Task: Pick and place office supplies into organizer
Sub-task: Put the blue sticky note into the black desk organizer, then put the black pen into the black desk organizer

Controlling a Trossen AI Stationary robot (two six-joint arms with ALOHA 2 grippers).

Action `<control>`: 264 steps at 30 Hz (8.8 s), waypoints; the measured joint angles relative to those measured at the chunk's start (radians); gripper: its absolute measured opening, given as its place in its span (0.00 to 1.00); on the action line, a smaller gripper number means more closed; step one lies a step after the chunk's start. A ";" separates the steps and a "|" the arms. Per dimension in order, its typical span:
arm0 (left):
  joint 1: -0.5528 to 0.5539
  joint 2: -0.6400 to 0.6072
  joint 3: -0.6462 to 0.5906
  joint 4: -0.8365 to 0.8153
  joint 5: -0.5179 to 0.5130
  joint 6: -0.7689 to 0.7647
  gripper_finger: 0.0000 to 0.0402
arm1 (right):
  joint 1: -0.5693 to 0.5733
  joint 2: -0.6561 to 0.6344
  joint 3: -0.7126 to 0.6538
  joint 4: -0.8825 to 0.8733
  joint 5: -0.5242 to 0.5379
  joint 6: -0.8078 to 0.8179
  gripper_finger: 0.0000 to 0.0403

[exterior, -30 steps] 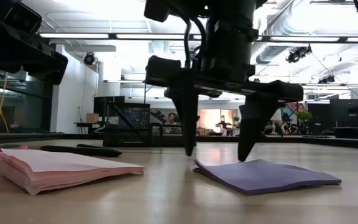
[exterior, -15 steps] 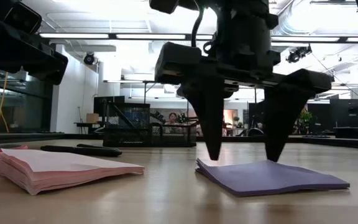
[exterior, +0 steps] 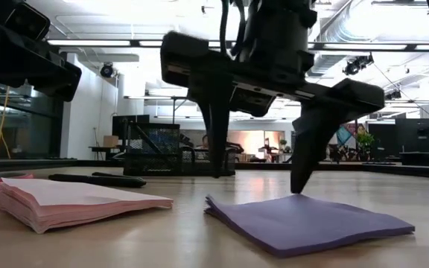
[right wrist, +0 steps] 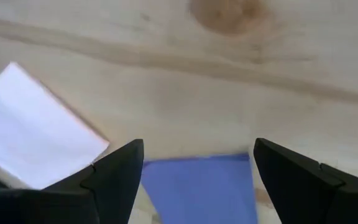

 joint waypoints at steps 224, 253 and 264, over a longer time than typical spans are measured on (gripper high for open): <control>0.000 0.000 0.000 0.000 0.000 0.000 0.30 | -0.221 -0.184 -0.015 0.120 0.397 -1.005 0.00; 0.000 0.000 0.000 0.000 0.000 0.000 0.30 | 0.125 -0.212 -0.506 1.041 0.334 -1.310 0.08; 0.000 0.000 0.000 0.000 0.000 0.000 0.30 | -0.035 -0.201 -0.620 1.211 0.492 -1.253 0.16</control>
